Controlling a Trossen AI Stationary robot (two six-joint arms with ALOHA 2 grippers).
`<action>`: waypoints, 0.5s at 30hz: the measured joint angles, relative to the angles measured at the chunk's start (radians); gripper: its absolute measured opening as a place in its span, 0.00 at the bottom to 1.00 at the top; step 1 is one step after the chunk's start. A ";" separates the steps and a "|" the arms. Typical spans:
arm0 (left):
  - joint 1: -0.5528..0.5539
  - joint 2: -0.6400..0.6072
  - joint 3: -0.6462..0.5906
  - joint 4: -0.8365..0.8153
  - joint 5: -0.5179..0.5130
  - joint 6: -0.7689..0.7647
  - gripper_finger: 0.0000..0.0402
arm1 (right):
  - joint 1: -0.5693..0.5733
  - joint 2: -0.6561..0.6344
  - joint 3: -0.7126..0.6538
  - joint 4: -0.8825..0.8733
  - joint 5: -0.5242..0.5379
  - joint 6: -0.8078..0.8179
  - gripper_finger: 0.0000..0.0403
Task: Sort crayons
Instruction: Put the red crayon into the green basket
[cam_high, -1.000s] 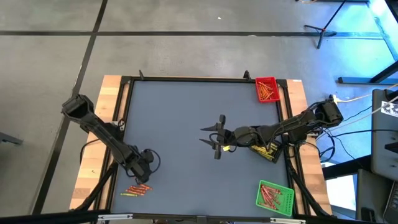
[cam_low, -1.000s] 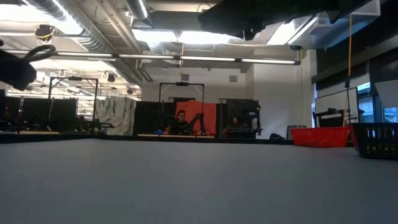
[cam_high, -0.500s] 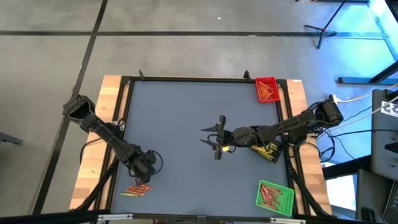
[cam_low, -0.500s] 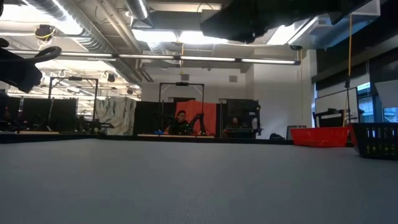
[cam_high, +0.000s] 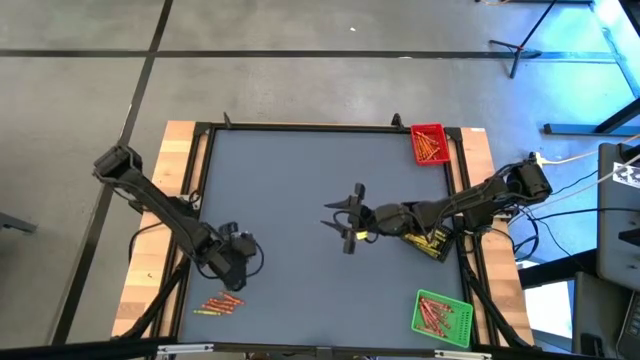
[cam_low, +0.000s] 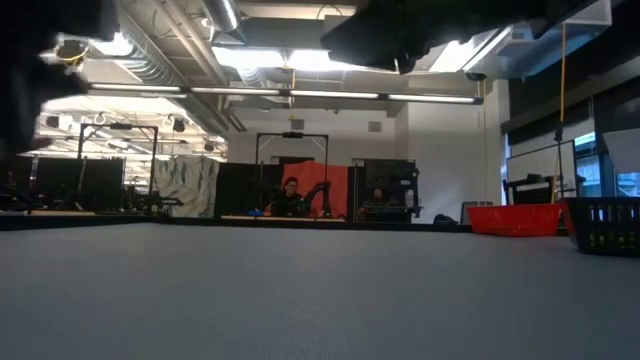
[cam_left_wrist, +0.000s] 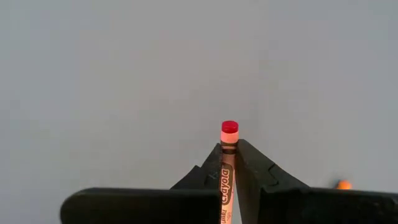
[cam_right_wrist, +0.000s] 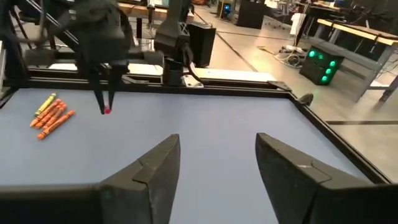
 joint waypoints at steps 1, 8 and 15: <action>0.000 -0.006 0.010 0.004 -0.036 0.018 0.01 | 0.000 0.000 0.000 0.000 0.000 0.000 0.52; 0.002 -0.023 0.030 0.123 -0.382 0.218 0.02 | 0.000 0.000 0.000 -0.004 -0.113 -0.026 0.66; 0.004 -0.024 0.030 0.361 -0.610 0.438 0.02 | 0.000 0.000 0.000 -0.006 -0.234 -0.053 0.68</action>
